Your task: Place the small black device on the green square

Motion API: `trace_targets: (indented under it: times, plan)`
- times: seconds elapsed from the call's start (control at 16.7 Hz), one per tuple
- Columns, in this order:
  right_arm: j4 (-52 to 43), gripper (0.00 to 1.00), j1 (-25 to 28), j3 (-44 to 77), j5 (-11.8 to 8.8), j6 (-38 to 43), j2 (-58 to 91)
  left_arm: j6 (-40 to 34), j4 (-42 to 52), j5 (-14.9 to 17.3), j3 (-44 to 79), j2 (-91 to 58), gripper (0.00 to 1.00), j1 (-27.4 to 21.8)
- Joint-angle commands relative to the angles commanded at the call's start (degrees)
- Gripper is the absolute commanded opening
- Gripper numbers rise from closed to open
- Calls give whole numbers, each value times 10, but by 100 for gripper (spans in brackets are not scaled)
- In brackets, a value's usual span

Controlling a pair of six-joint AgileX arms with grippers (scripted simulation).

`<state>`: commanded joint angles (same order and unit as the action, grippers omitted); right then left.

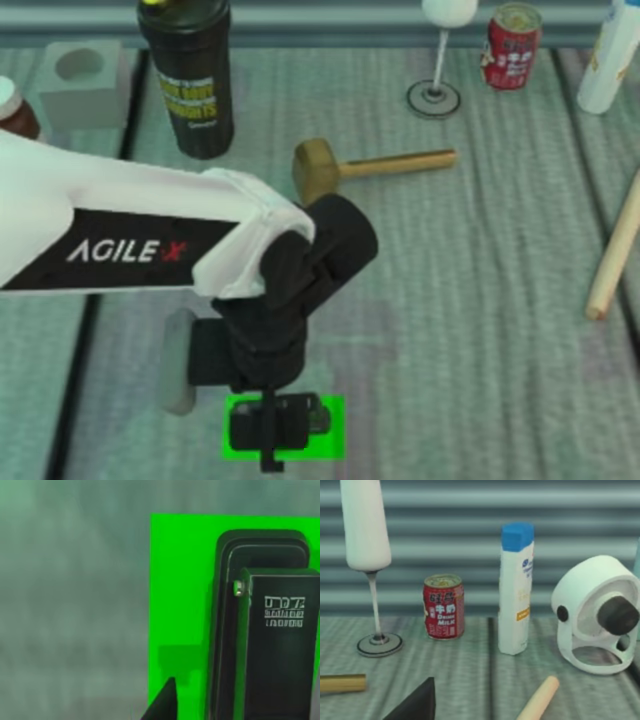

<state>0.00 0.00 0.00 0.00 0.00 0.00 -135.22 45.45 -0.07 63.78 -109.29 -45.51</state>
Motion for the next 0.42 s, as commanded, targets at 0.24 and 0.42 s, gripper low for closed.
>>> trace_targets:
  times: [0.24, 0.42]
  plan:
    - [0, 100, 0, 0, 0, 0, 0, 0, 0, 0, 0, 0, 100, 0]
    - [0, 100, 0, 0, 0, 0, 0, 0, 0, 0, 0, 0, 100, 0]
